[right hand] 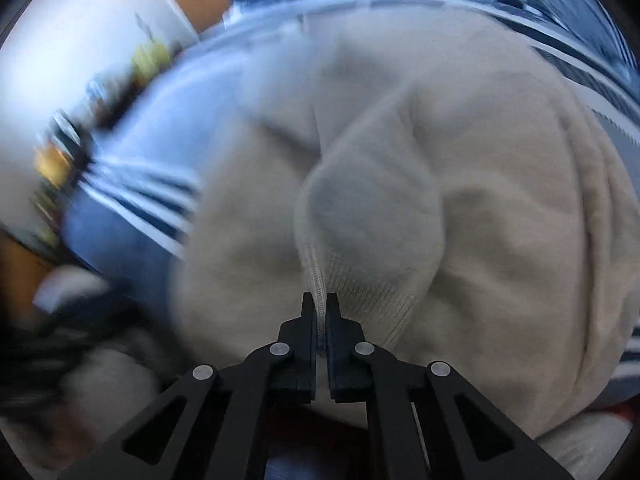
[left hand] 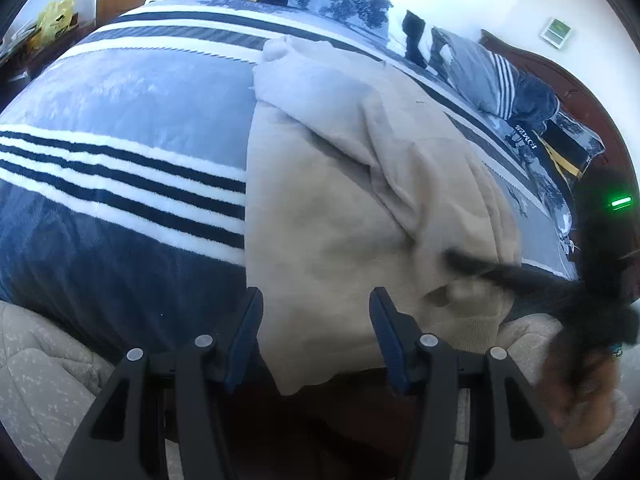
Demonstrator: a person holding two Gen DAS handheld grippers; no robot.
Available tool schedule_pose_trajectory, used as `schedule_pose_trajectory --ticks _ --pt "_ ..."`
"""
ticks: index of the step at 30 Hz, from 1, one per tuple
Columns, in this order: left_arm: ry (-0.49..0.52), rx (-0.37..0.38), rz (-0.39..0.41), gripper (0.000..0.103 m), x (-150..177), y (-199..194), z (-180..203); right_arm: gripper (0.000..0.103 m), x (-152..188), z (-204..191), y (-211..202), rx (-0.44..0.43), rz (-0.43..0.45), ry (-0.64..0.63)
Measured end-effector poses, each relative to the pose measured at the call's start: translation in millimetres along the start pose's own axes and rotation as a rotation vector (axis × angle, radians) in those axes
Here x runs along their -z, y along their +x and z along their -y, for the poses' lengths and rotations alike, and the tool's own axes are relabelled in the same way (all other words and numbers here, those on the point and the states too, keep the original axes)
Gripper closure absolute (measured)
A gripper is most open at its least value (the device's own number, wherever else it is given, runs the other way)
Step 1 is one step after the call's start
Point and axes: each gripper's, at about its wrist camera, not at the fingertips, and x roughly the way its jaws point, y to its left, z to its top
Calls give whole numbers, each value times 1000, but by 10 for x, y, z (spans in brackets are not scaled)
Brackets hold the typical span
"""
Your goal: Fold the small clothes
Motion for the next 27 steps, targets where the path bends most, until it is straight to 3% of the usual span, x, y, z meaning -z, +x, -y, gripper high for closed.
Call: schedule_pose_trajectory --ticks 4,6,10,13,15,17,19,21,24,27 --pt "-22 37 -15 49 -31 48 -5 98 43 388 -720 -194 190 217" --pt "-42 80 -40 49 -83 105 19 98 95 673 -860 -148 233 297" --pt "-38 134 -75 48 -239 211 146 96 216 1076 -668 39 163 358" --pt "-60 161 -93 45 -390 314 209 93 337 1368 -511 26 118 436" --pt "-65 152 -97 45 -532 402 264 62 312 1345 -477 15 120 403" --pt "-71 126 -97 45 -687 517 311 55 280 1290 -463 26 136 364" --pt "-84 102 -97 45 -827 649 316 58 217 1252 -386 52 130 339" --pt "-104 86 -103 45 -951 721 291 99 239 1302 -379 38 107 348" --pt "-115 70 -64 45 -1080 655 187 99 313 1305 -624 -14 185 332" --pt "-128 35 -45 45 -1187 626 -1 94 387 1372 -590 37 127 316"
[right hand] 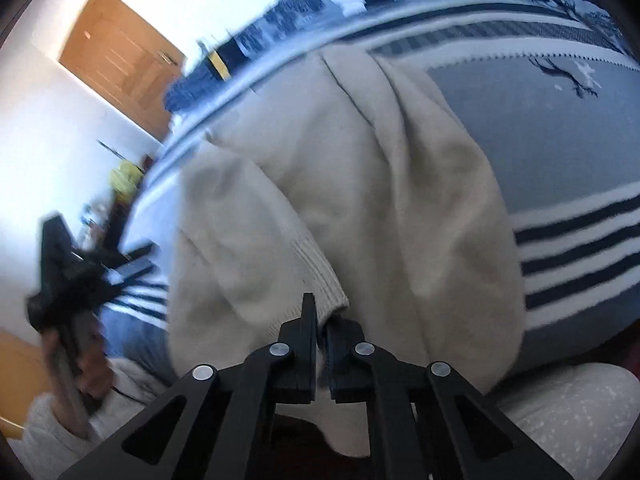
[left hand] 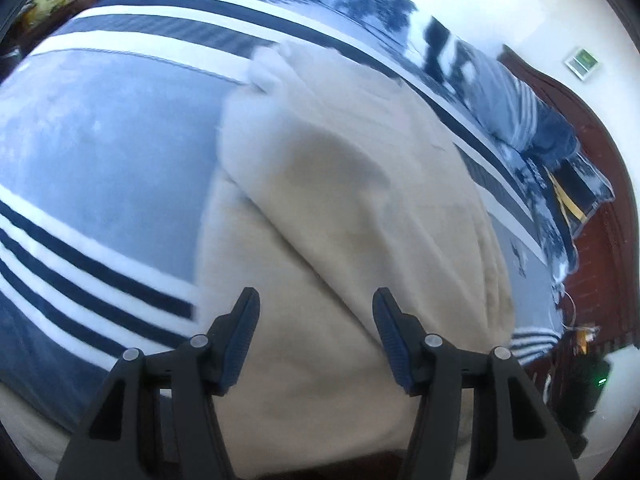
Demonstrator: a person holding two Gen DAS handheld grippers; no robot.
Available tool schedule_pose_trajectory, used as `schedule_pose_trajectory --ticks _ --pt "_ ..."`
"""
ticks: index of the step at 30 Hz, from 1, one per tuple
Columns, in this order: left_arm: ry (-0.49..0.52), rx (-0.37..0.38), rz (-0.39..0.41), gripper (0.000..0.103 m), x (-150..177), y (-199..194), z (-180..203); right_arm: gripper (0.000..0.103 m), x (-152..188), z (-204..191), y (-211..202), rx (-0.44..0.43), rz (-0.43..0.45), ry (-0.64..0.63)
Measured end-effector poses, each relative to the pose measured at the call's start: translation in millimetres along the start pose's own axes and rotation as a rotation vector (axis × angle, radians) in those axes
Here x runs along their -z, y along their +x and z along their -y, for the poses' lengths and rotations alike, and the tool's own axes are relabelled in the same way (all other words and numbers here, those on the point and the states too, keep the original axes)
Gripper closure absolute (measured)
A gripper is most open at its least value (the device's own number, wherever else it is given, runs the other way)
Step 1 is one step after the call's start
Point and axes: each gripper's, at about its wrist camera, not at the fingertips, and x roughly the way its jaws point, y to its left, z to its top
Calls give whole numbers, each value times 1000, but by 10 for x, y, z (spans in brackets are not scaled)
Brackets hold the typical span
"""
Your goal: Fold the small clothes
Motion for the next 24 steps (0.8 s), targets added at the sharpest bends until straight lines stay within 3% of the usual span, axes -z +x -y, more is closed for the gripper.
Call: schedule_pose_trajectory --ticks 2,4,6,7,11,14,16,20,24 --pt "-34 -13 7 45 -108 -35 -151 89 8 94 125 52 -70 33" --pt "-73 -11 33 45 -236 -102 -299 83 -46 62 -34 3 -16 37" --pt "-90 -12 53 44 -385 -133 -409 29 -131 -85 -257 12 77 -9" --pt "-97 -13 61 44 -467 -128 -458 23 -188 -187 -354 4 123 -39" --pt "-137 -18 70 44 -776 31 -654 22 -643 -629 -325 -90 98 -148" --pt "-190 -11 69 44 -1003 231 -850 22 -1227 -1049 -64 -237 49 -203" --pt "-226 15 58 44 -1096 391 -980 24 -1558 -1336 188 -275 -9 -248" --pt "-248 97 36 44 -1061 671 -1127 38 -2163 -2033 923 -284 -165 -378" --pt "-246 164 34 46 -1198 753 -1078 43 -2562 -2527 1780 -224 -292 -424"
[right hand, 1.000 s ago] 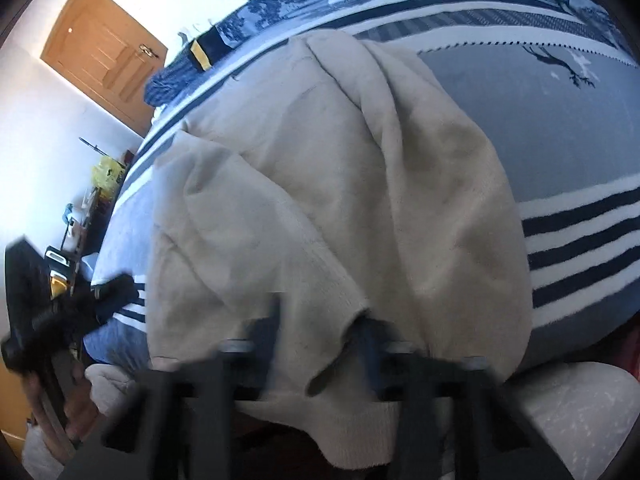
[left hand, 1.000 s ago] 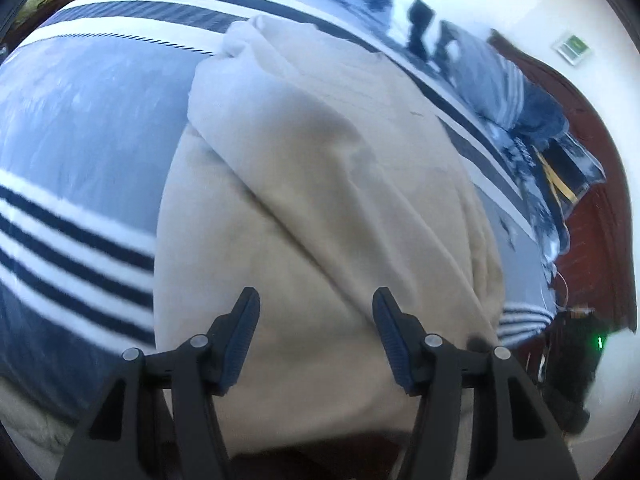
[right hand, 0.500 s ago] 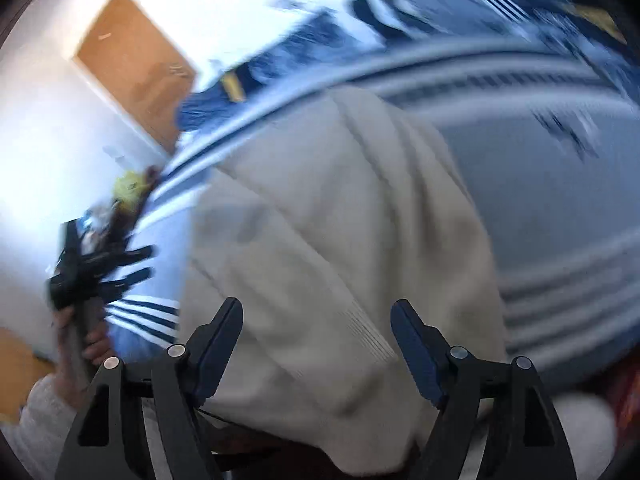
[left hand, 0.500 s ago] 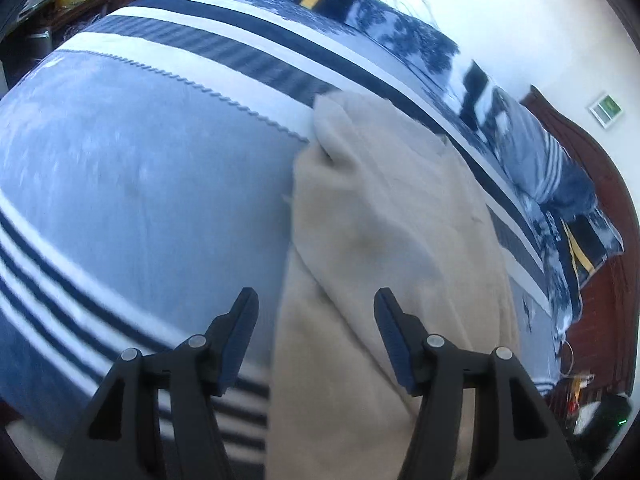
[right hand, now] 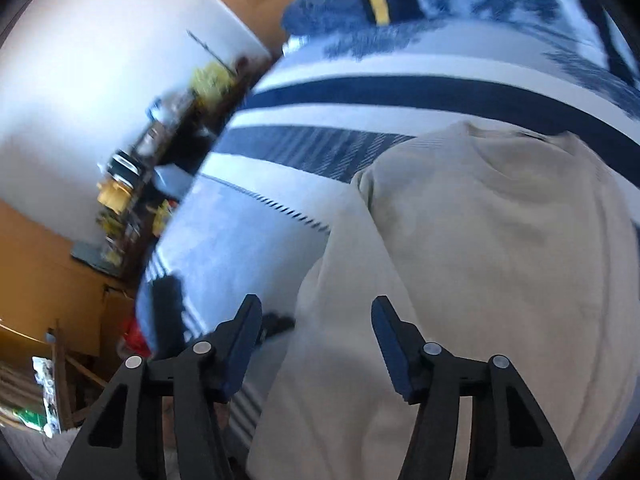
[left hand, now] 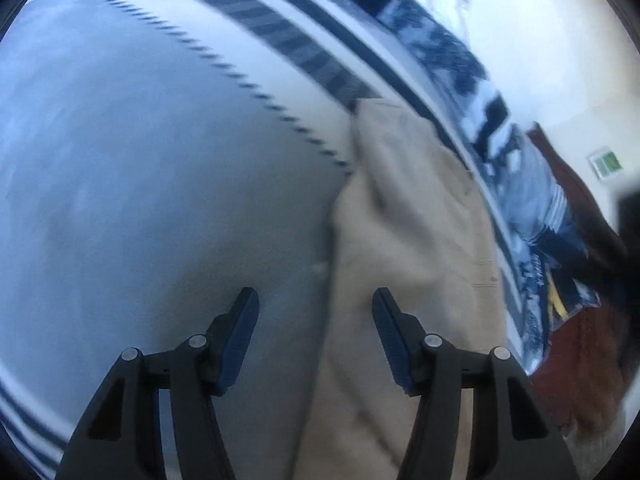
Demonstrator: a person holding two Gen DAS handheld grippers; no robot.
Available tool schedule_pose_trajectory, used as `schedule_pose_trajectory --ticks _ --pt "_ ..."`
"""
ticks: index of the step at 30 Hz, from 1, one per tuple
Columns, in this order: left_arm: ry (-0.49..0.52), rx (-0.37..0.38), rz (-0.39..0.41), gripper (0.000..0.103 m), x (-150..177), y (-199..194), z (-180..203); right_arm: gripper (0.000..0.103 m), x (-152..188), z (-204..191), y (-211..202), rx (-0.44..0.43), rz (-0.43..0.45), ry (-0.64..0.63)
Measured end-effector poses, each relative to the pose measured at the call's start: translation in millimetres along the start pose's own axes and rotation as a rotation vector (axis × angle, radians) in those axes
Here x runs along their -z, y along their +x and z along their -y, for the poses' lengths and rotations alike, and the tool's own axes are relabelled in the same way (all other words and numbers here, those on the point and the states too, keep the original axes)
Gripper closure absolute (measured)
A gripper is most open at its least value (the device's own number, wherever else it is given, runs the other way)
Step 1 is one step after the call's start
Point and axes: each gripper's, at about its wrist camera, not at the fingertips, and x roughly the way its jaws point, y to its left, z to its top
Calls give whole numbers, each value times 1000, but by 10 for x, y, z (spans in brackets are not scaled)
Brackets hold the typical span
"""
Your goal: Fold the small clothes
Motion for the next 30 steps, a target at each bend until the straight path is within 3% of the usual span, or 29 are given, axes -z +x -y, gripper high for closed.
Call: schedule_pose_trajectory --ticks 3,6,12,13,14,15,21,23,25,27,30 --pt "-20 76 -10 46 -68 67 12 52 -441 36 502 34 -65 10" --pt "-49 70 -30 55 -91 165 -49 56 -865 53 959 95 -89 5" --pt "-161 132 -39 65 -115 187 -206 57 -1175 143 1813 214 -233 1" --pt "-155 127 -34 76 -104 183 -194 59 -1174 123 1886 233 -253 -14" --pt "-143 121 -36 94 -92 189 -165 81 -1178 78 1905 285 -251 -47" --pt "-139 117 -34 101 -89 190 -149 94 -1195 54 1875 331 -244 -55" --pt "-63 83 147 101 -119 -316 46 97 -1397 -39 1083 185 -47 -19" --pt "-76 125 209 101 -156 -564 29 97 -1446 -50 873 142 16 -6" --pt "-79 114 256 101 -202 -690 -26 98 -1504 4 757 99 71 19" --pt "-80 81 233 101 -233 -570 -56 98 -1542 63 875 110 71 33" --pt "-105 72 117 101 -178 -199 -89 98 -1510 255 1186 151 33 68"
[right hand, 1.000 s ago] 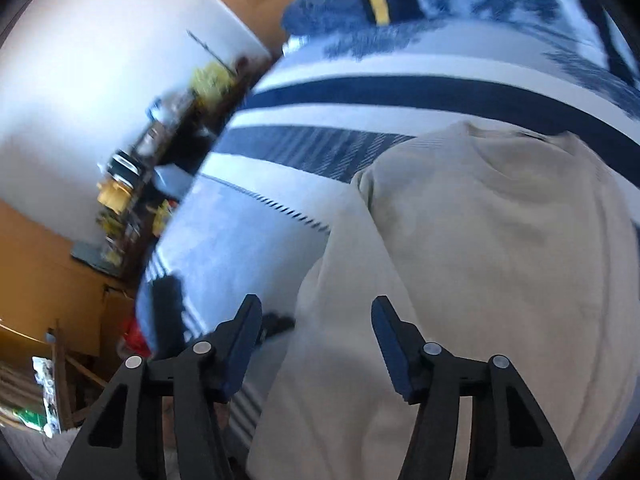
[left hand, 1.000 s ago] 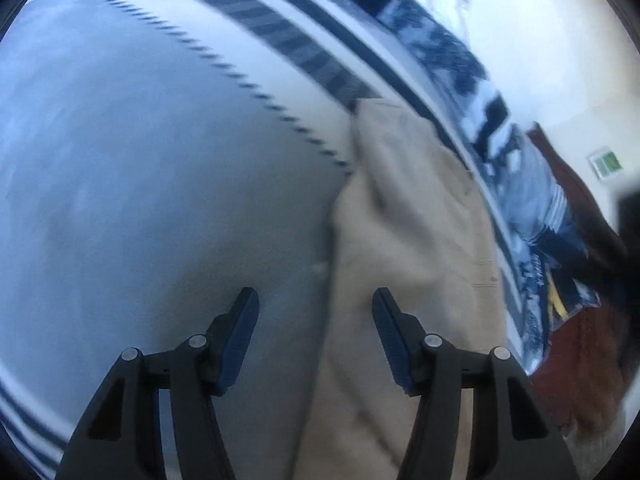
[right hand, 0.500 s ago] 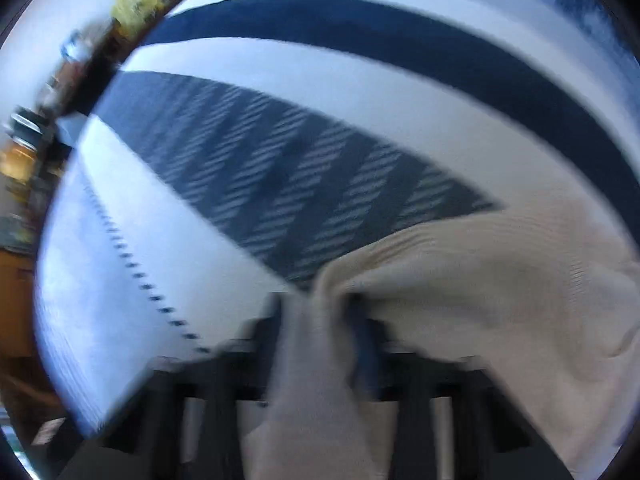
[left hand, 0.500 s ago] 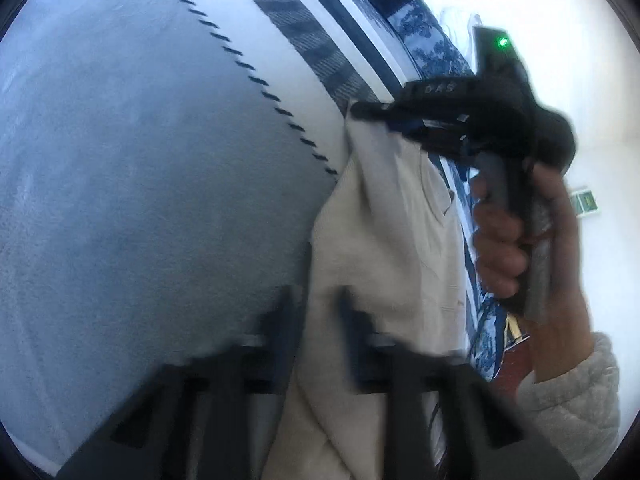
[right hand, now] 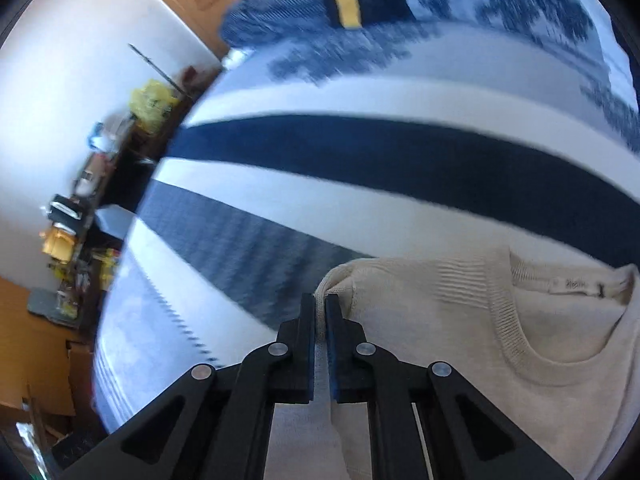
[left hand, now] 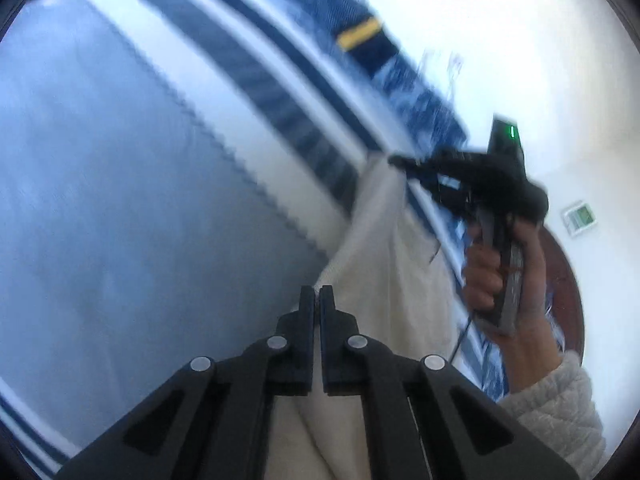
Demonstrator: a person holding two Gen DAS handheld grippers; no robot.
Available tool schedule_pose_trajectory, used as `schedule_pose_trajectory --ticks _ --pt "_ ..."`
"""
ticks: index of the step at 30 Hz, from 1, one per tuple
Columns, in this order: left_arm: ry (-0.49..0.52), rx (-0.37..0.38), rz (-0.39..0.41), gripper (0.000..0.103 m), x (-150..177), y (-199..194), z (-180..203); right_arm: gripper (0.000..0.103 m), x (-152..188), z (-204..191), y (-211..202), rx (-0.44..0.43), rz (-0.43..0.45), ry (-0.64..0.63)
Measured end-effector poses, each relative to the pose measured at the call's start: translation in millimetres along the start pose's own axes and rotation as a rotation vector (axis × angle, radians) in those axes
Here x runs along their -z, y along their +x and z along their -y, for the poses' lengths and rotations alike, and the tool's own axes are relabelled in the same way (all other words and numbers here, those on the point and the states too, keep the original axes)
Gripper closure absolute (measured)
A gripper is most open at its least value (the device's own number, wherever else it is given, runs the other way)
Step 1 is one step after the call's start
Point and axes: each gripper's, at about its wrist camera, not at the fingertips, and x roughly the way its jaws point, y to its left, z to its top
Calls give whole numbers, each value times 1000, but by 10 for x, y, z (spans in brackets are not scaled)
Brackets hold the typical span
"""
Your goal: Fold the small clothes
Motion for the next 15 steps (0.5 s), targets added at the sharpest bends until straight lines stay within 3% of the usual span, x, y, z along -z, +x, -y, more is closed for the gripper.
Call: schedule_pose_trajectory --ticks 2,4,7,8,9,10,11,13,15 --pt "-7 -48 -71 100 66 170 -29 97 21 135 213 38 -17 33" --pt "-15 -112 -92 96 74 238 -91 96 94 233 398 117 -60 22" --pt "-52 -131 -45 81 15 145 -171 89 243 338 110 56 -31 80" --pt "-54 -140 -26 76 -11 98 -180 68 328 342 -52 42 -5 76" --pt "-47 -151 -15 75 -20 65 -170 36 494 328 -304 27 33 58" --pt "-31 -172 1 73 -10 36 -150 23 661 334 -485 22 56 48" --pt "-9 -196 13 73 14 14 -104 18 925 375 -688 4 74 45" --pt "27 -210 33 73 83 -69 -13 18 1363 493 -910 -32 48 58" --pt "68 -210 49 73 155 -179 89 20 2051 661 -1149 -57 24 96"
